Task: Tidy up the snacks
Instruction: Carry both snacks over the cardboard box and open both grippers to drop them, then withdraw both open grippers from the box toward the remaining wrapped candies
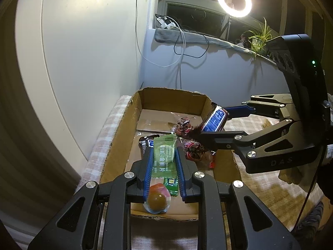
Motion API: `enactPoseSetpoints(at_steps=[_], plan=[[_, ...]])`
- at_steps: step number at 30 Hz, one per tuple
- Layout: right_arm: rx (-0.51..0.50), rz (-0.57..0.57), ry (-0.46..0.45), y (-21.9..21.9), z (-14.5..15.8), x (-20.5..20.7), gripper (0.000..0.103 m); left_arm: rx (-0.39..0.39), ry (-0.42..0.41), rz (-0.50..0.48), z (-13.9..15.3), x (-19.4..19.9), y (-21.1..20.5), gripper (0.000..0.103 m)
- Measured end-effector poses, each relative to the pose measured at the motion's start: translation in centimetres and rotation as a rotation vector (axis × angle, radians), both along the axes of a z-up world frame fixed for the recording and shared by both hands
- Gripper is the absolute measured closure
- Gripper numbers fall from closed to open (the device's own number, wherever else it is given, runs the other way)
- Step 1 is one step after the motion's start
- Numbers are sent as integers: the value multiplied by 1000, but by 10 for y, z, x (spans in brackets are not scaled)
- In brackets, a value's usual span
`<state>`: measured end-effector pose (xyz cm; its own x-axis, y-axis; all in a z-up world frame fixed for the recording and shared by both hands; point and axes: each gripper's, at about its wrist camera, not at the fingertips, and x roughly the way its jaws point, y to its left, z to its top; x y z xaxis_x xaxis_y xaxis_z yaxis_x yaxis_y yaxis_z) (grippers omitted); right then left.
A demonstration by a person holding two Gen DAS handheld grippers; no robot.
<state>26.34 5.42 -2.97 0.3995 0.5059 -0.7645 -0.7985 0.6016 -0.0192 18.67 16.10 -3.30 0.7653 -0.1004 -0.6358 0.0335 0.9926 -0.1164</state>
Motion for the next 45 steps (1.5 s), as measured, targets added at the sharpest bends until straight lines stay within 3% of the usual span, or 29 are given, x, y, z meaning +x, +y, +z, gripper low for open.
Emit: enactPoseSetpoints(at_steps=[6,8,13,17,29,45], plan=[[-1,-8,-15,-2,5,0,32,4,-2,9,1,-1,1,82],[-2,-13,-23,-3,6,0,31,3,-4,14,2,-2,2,73],[-2,-29,-32,-8,8,-1,31,4,-8,18,4,-5,2,72],[10,-46,-49,-17,13,-3,12,5,-12,17,7,-7,-1,67],[36,-123,-58,-67,29,-5,11,-7,-30,-21,17,-16,-25,52],[91,-263,70,-156,12,19,11,-43,-16,-137,13,-19,-95,51]])
